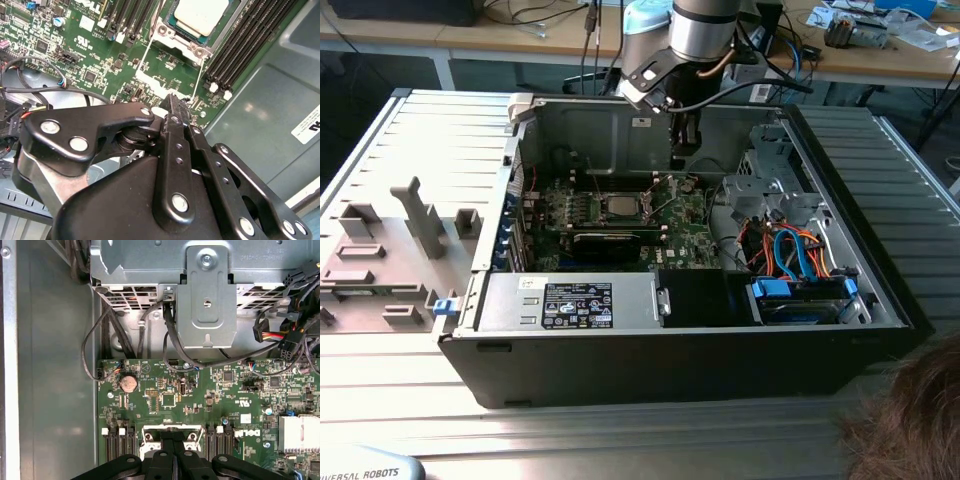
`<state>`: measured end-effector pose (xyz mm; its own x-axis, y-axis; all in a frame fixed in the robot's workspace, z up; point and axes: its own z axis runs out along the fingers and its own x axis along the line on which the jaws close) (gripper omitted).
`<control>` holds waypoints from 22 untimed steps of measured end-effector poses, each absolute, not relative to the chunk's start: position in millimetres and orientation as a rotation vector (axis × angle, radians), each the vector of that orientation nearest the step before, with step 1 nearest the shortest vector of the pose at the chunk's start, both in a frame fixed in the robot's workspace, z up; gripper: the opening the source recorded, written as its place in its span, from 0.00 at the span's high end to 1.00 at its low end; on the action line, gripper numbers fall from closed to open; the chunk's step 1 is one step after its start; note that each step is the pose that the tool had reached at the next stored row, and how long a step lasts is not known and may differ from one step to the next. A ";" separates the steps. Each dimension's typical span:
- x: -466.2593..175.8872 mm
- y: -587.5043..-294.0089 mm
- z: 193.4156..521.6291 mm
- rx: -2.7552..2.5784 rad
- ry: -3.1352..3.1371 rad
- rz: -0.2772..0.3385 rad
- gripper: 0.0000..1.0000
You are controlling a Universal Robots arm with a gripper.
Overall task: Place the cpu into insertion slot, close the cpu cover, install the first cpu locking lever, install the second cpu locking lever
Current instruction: 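Close the cpu cover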
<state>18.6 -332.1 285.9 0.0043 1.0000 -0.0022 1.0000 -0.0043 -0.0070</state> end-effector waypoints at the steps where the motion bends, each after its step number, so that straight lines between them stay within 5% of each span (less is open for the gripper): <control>1: 19.2 -332.1 285.9 -2.224 -2.214 0.010 0.89; 22: 31.0 -332.1 285.9 -2.224 -2.214 0.010 0.89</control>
